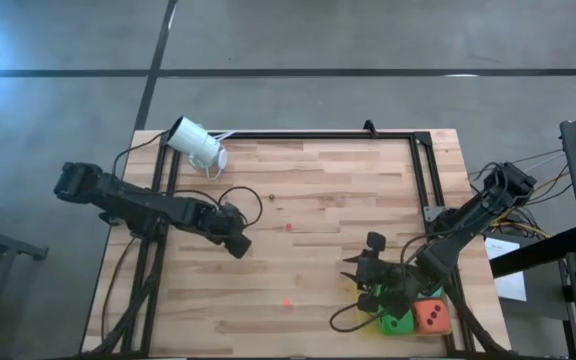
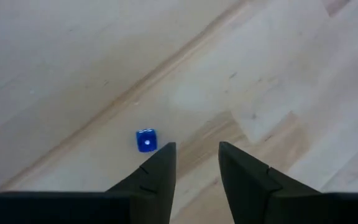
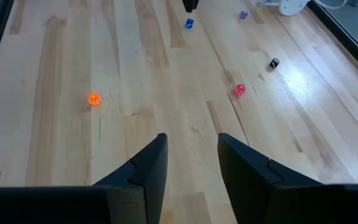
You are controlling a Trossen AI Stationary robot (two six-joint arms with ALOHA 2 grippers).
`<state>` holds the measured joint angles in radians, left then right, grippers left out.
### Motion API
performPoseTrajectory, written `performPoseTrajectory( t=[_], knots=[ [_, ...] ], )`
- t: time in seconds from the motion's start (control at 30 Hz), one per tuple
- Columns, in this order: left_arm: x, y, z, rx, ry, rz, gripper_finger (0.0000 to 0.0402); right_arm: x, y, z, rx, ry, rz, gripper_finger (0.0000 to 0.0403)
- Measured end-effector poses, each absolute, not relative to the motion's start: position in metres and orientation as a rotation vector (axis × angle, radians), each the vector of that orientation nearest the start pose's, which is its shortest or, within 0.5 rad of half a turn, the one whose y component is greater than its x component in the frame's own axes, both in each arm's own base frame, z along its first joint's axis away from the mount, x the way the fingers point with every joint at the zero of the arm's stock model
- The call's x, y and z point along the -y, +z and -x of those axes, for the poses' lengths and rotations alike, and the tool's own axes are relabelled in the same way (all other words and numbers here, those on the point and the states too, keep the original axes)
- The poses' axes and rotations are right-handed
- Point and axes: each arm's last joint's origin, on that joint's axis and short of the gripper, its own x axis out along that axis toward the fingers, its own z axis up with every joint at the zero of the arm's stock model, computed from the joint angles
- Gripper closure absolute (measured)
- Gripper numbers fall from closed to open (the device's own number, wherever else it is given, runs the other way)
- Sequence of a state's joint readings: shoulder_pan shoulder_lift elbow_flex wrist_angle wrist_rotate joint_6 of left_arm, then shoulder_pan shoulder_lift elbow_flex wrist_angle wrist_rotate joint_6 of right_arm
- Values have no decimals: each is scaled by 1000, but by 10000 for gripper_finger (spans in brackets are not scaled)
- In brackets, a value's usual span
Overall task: Pick & Place Dice
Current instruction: Put the small blue die into the yellow bin
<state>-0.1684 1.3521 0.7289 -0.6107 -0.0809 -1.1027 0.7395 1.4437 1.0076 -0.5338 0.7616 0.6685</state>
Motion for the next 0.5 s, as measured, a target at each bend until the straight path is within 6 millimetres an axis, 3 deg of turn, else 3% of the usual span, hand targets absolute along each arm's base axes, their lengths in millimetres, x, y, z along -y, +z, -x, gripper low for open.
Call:
performPoseTrajectory(
  t=[0.13, 0.3, 0.5],
  knots=[
    [35, 182, -226, -1112, 668, 818, 275, -177, 243, -223, -651, -247, 21, 268],
    [33, 175, -221, -1185, 779, 834, 275, -177, 243, -223, -652, -247, 22, 268],
    [31, 172, -233, -1189, 784, 828, 275, -176, 242, -223, -654, -248, 24, 268]
  ],
)
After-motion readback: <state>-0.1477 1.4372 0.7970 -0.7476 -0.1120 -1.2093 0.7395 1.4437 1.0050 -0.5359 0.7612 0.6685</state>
